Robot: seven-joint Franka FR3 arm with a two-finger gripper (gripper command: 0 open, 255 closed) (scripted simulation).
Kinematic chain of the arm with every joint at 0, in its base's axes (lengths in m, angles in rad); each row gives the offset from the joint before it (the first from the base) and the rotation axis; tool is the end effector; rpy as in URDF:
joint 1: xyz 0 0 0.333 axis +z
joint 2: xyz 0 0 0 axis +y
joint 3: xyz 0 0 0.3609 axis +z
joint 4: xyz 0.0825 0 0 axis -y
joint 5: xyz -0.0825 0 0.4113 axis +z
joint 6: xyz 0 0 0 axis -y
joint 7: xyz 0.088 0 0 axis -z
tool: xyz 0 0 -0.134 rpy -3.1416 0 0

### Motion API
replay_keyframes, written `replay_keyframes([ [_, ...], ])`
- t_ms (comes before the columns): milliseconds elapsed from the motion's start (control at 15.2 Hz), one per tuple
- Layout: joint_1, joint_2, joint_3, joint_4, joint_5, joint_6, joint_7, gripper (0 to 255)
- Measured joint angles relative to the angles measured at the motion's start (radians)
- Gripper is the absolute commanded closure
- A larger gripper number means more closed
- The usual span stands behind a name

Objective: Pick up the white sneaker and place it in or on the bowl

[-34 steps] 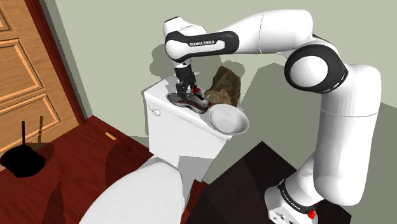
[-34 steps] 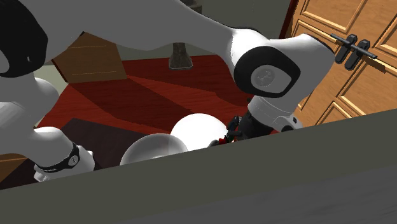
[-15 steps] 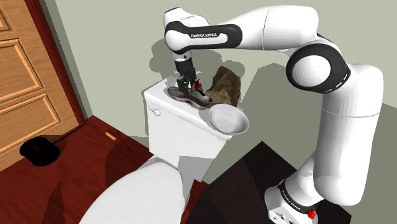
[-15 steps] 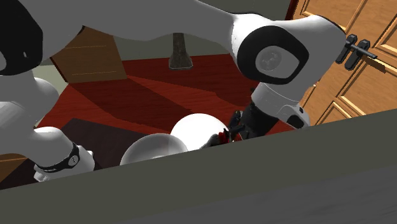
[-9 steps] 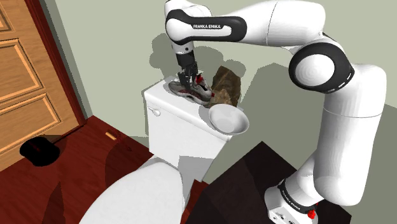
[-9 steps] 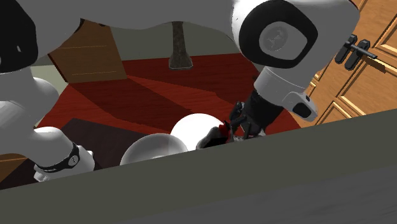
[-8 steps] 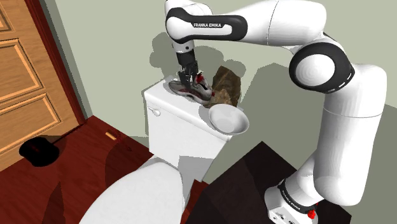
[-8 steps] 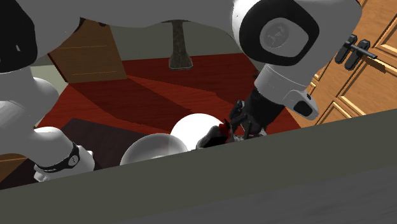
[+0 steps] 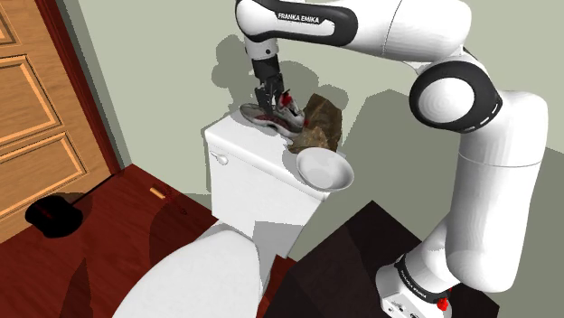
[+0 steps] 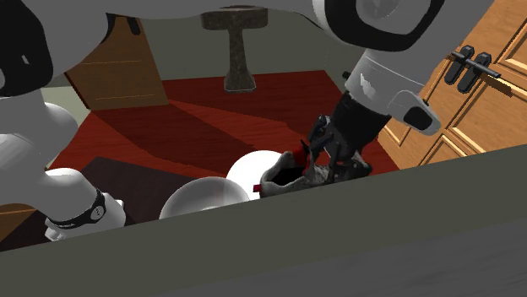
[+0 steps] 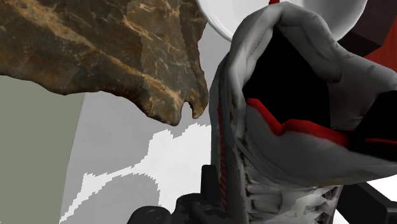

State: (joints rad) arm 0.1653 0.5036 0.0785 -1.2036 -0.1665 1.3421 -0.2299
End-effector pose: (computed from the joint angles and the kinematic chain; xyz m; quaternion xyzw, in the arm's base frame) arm 0.6876 0.1326 0.4804 0.9553 0.2252 -0.1802 0.0649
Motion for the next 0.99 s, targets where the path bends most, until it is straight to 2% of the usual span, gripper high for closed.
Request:
replay_keyframes([
  [264, 0.006, 0.017, 0.0, 0.08, -0.002, -0.062, -0.006, 255],
  [330, 0.002, -0.013, 0.0, 0.038, 0.0, -0.051, -0.007, 255],
  [594, -0.02, -0.209, 0.001, -0.251, 0.011, 0.043, -0.008, 255],
  [990, -0.043, -0.46, -0.007, -0.589, 0.022, 0.134, -0.026, 255],
])
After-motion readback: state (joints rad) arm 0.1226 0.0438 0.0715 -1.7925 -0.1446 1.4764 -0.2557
